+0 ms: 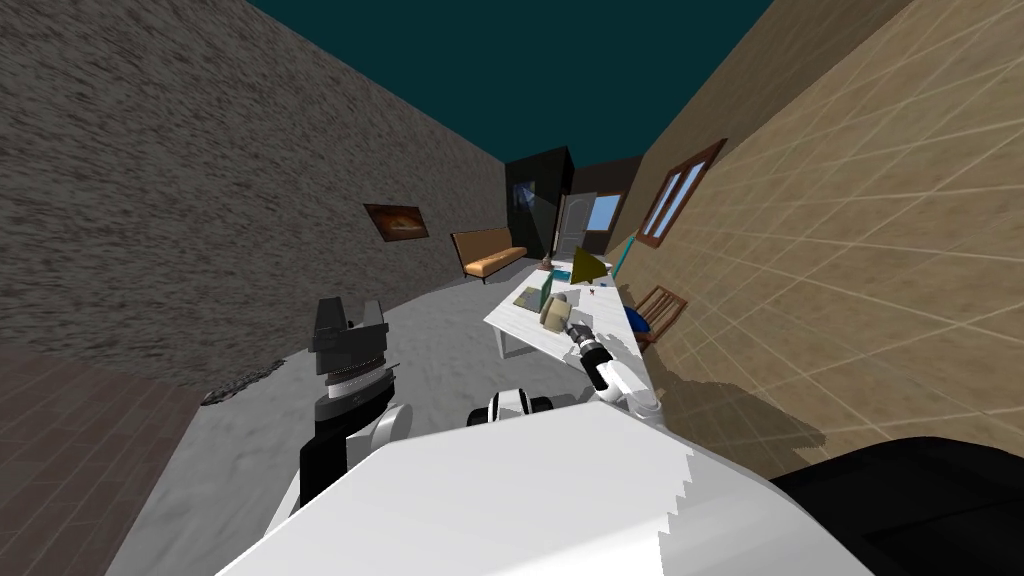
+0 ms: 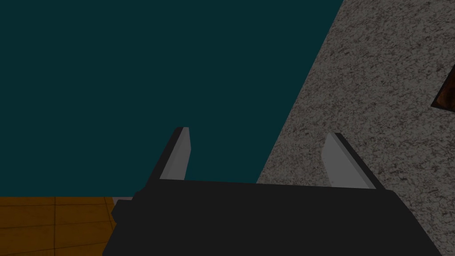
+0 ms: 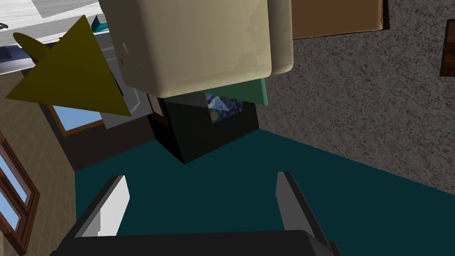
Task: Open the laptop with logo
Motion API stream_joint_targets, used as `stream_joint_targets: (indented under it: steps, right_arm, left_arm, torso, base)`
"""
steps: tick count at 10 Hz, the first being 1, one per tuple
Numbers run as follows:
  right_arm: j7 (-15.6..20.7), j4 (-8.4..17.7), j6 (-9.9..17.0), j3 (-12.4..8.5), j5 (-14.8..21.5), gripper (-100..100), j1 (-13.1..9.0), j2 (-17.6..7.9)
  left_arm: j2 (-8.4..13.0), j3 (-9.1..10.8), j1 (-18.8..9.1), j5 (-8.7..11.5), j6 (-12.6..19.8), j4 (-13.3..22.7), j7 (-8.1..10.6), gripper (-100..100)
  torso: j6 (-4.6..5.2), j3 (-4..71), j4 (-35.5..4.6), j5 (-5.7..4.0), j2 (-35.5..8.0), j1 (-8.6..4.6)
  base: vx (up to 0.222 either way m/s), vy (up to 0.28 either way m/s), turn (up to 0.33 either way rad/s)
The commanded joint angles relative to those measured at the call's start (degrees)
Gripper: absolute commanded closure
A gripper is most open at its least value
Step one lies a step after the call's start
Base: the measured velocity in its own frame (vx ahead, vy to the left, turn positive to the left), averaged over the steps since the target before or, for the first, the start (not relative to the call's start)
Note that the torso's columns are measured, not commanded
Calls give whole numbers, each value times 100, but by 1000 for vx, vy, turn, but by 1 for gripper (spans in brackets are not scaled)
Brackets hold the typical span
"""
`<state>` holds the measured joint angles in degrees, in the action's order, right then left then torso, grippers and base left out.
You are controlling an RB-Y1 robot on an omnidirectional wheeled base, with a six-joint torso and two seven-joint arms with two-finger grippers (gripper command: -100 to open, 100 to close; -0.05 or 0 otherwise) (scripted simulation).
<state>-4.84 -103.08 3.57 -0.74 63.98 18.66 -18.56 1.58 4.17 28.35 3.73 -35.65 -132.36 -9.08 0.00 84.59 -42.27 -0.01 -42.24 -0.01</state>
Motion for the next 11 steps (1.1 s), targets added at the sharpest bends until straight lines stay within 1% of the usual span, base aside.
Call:
stream_joint_targets:
  steps: [1, 2, 3, 4, 5, 6, 7, 8, 9, 10, 11]
  right_arm:
    - [84, 310, 275, -13, 437, -100, -108, -85]
    - [84, 310, 275, -13, 556, -100, -108, -85]
    - [144, 479, 468, -6, 767, -100, -150, -150]
    - [144, 479, 468, -6, 854, -100, -150, -150]
    - [206, 647, 659, 1, 1086, -100, -189, -219]
    - [206, 647, 659, 1, 1140, -100, -189, -219]
    - [270, 812, 850, 7, 1380, -100, -226, -290]
    - [270, 812, 850, 7, 1412, -100, -226, -290]
    - [337, 974, 1039, 11, 1659, -100, -260, -365]
    - [337, 974, 1039, 11, 1671, -100, -260, -365]
    - [404, 1131, 1224, 16, 1909, -100, -292, -446]
  left_arm:
    - [0, 0, 0, 0, 0, 0, 0, 0]
    - [0, 0, 0, 0, 0, 0, 0, 0]
    - [0, 0, 0, 0, 0, 0, 0, 0]
    - [0, 0, 0, 0, 0, 0, 0, 0]
    - [0, 0, 0, 0, 0, 0, 0, 0]
    - [0, 0, 0, 0, 0, 0, 0, 0]
    - [0, 0, 0, 0, 0, 0, 0, 0]
    - [0, 0, 0, 0, 0, 0, 0, 0]
    - [0, 0, 0, 0, 0, 0, 0, 0]
    - [0, 0, 0, 0, 0, 0, 0, 0]
    - [0, 0, 0, 0, 0, 0, 0, 0]
  torso:
    - [1, 0, 0, 1, -2, 0]
    - [-1, 0, 0, 2, 0, 9]
    - [1, -3, -1, 2, -7, 4]
    - [-1, -2, -1, 0, -3, 0]
    - [1, -3, -1, -1, -6, -6]
    - [-1, -1, 0, 0, -1, 0]
    - [2, -3, -1, 1, -7, -1]
    - [-1, -3, -1, 1, -5, 3]
    - [1, -3, -2, 1, -7, -1]
    - [-1, 0, 0, 1, 0, 2]
    - [0, -1, 0, 1, -3, 2]
  base:
    - [63, 75, 79]
    - [49, 66, 55]
    - [64, 60, 104]
    - [54, 46, 48]
    - [68, 56, 109]
    - [54, 47, 47]
    - [57, 56, 79]
    - [55, 45, 51]
    - [72, 55, 88]
    - [68, 51, 74]
    - [76, 48, 105]
